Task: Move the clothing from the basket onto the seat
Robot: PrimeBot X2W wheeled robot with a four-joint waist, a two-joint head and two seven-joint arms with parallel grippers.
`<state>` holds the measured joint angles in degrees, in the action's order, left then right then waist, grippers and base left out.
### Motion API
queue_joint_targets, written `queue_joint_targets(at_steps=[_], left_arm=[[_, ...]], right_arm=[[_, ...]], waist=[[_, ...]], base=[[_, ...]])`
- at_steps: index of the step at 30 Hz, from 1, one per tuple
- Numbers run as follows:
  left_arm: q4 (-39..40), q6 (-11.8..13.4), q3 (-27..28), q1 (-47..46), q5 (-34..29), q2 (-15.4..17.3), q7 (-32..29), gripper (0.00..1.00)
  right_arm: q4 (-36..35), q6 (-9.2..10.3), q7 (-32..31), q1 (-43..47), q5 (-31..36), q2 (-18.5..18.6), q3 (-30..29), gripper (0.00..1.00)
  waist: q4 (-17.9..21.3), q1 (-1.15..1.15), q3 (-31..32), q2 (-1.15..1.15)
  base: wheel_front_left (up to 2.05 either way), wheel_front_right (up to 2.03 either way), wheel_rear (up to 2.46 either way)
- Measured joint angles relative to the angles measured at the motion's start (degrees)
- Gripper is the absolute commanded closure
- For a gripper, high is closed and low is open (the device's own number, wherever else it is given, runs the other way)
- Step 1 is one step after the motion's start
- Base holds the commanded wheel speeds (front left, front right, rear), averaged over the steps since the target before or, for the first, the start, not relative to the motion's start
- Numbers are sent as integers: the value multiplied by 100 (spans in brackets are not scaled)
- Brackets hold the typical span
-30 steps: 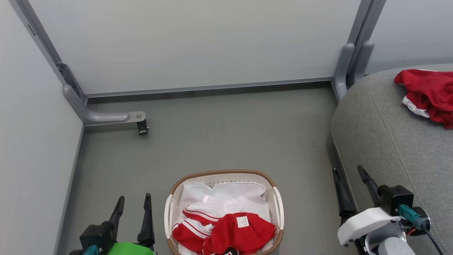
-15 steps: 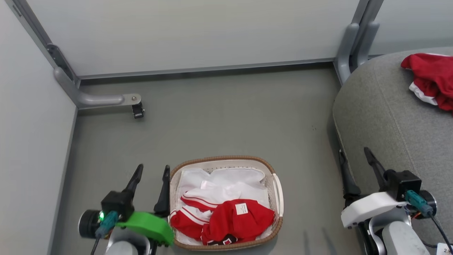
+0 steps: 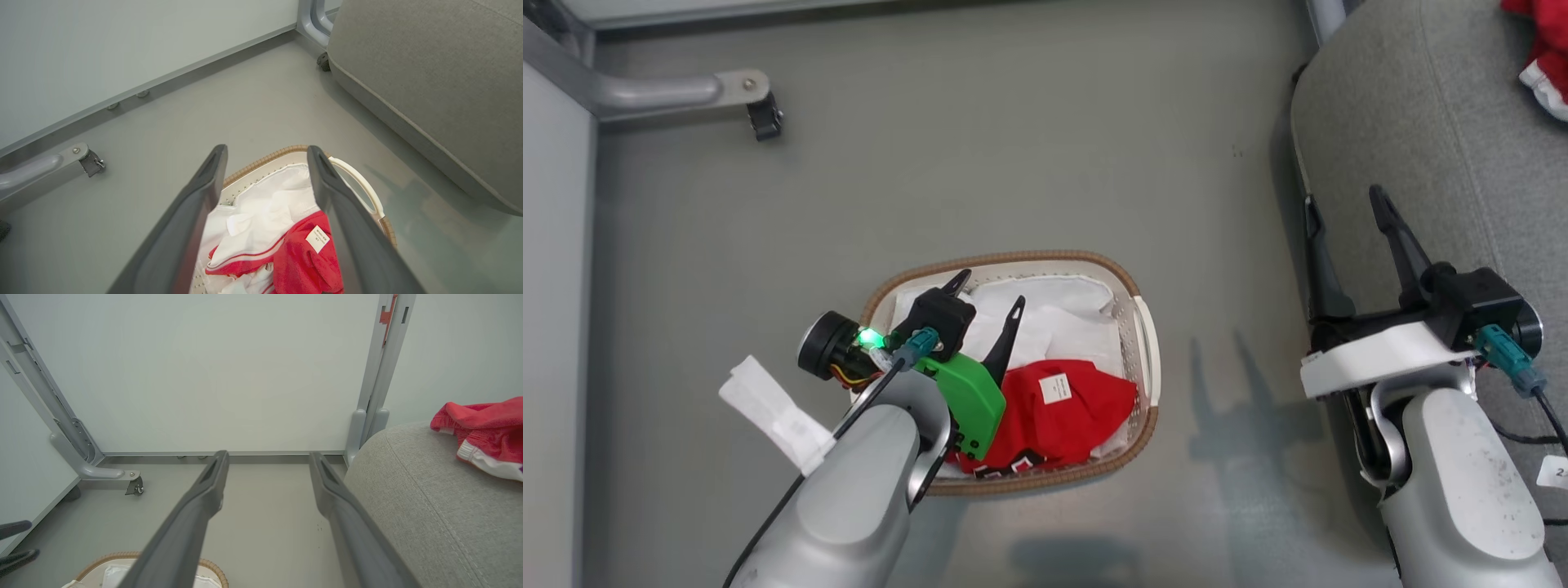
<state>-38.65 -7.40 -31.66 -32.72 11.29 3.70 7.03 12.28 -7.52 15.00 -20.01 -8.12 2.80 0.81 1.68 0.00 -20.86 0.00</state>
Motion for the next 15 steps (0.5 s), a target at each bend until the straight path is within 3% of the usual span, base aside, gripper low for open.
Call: queue_joint_targets(at_steps=[15], left_arm=[[-1651,-2,-1406,-1084,937,174,-252,0]], right_arm=[[-815,0,0,-676,-191,4,205,0]], waist=[[679,1,-1804,0]], base=[[0,0,0]])
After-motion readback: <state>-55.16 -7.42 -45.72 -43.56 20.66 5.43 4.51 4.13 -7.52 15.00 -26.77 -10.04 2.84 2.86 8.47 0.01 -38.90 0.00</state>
